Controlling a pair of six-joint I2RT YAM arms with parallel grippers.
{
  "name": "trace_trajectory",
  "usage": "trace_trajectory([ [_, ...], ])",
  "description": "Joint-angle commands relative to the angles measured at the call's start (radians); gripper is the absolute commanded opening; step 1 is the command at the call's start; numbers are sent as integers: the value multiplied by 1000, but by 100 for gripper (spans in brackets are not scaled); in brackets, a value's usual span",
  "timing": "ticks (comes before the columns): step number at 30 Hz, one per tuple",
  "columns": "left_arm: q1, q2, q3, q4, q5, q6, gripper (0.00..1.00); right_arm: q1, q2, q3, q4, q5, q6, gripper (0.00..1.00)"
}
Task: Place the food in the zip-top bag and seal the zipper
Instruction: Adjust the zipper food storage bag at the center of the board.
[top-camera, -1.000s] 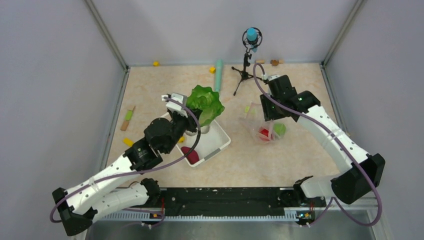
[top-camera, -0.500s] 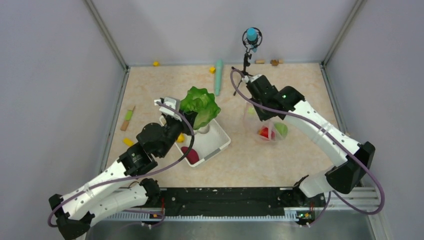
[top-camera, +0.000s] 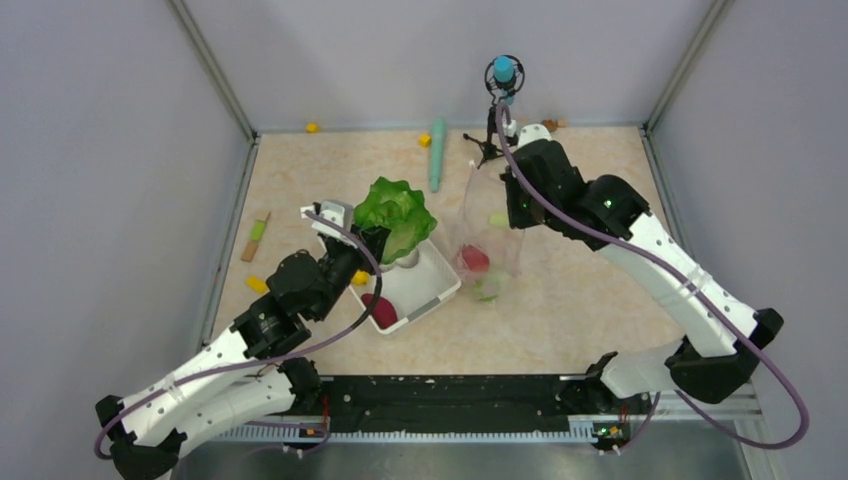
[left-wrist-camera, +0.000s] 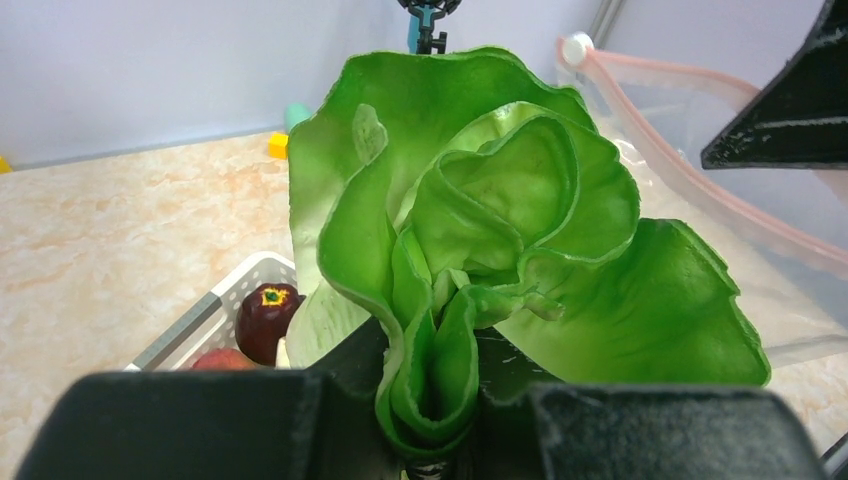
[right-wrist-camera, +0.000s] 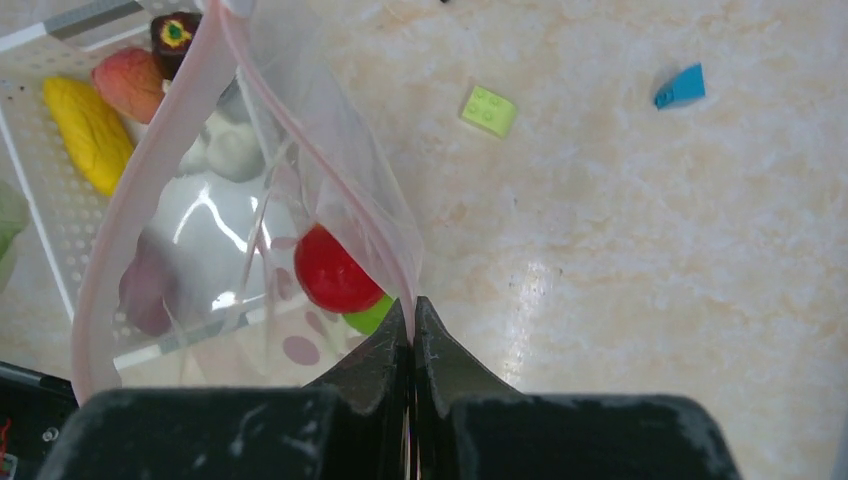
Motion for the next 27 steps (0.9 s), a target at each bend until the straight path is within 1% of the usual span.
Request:
trace_trajectory([
  [1,1,1,3,92,-4,6,0,-53,-84,-134,46,73,126,0],
  [3,1,14,10,97,-1,7,0,-105,-98,-207,74,70,132,0],
  [5,2,35,20,103,4,5,0,-138,-101,-239,89,62,119,0],
  [11,1,156,78,176,53,-32,0,-145,-109,-258,127,72,80,0],
  [15,1,243,106,309,71,-57,0,-148,-138,-273,163,71,70,0],
  [19,1,318,170,377,112,-84,0,-148,-183,-311,233,51,45,0],
  [22,1,356,205,449,90,-123,0,-149,-219,-356,303,1,28,0],
  [25,1,366,196,557,47,-158,0,-150,-251,-401,378,-60,26,0],
  [27,1,366,183,629,71,-165,0,-150,-264,-425,420,-119,26,0],
])
